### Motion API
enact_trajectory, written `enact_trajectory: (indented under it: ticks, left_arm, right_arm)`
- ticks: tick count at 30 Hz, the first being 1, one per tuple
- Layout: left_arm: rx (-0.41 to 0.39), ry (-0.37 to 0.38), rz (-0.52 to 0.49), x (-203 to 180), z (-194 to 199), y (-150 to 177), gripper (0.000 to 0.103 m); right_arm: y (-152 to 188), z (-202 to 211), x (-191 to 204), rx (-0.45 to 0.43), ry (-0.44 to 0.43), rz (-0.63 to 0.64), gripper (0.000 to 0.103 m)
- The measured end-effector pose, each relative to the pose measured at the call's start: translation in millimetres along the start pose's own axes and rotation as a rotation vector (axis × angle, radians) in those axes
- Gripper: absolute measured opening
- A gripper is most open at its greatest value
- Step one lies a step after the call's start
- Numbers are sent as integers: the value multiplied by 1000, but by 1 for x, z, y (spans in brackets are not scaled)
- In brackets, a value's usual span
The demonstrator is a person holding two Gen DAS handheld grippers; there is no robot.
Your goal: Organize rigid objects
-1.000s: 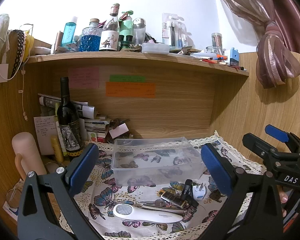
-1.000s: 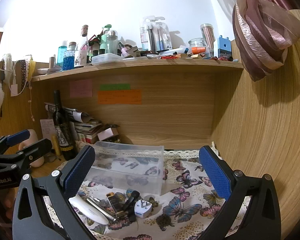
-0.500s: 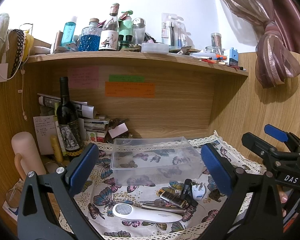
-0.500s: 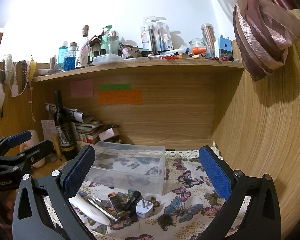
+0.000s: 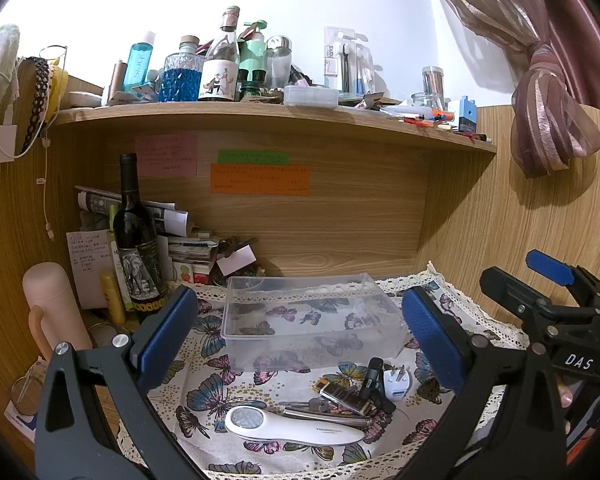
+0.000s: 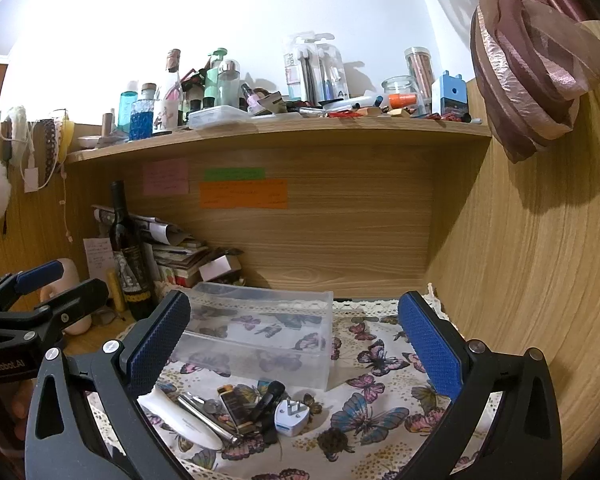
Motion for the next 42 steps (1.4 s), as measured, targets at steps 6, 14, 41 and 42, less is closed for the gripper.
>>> enact_trajectory:
  ticks: [6,14,41,42]
  left_arm:
    - [11,-5,-1,-3,-1,2,103]
    - [136,-30,54,15,-22,29,103]
    - [520,-72,418,63,-105,139,75]
    - [523,-69,417,63,-108,138,73]
  right_arm:
    - [2,0,3,-16,2,-14,103]
    - [18,-20,-4,60,20,6,103]
    - [119,-102,-7,486,-86,110,86]
    - [120,-104,-5,494,-95,111,83]
Point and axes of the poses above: each gripper's, at about its wrist camera, not at the fingertips, and z roughly against the way its jaws point, x to its left, y to its underside, the point moved 3 cm from there along -z, roughly the way its jaws point, and after that the axes turned 13 degrees about y, right-handed, at the moved point
